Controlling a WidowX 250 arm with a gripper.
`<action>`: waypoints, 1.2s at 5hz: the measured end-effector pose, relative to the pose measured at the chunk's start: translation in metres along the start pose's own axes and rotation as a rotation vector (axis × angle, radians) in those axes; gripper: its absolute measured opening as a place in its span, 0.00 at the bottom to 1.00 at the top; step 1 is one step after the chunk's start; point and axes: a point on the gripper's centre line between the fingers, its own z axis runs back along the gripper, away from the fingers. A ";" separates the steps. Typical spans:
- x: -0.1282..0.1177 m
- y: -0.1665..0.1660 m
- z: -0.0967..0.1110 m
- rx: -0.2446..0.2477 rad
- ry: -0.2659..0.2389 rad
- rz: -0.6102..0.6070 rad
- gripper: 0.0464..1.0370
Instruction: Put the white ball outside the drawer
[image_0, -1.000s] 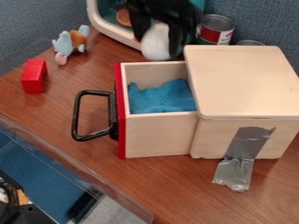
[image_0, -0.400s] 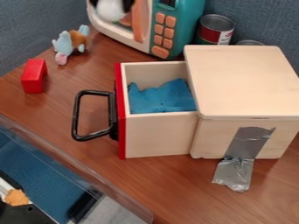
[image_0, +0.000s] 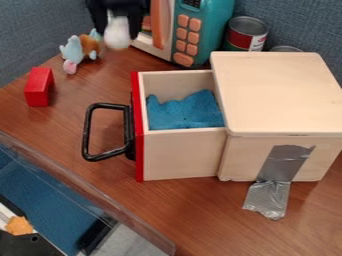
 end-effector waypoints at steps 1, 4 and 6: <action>0.000 0.000 -0.024 0.014 0.030 -0.012 0.77; -0.008 -0.010 -0.053 0.061 0.038 -0.074 0.84; -0.007 -0.016 -0.029 0.074 -0.024 -0.094 0.97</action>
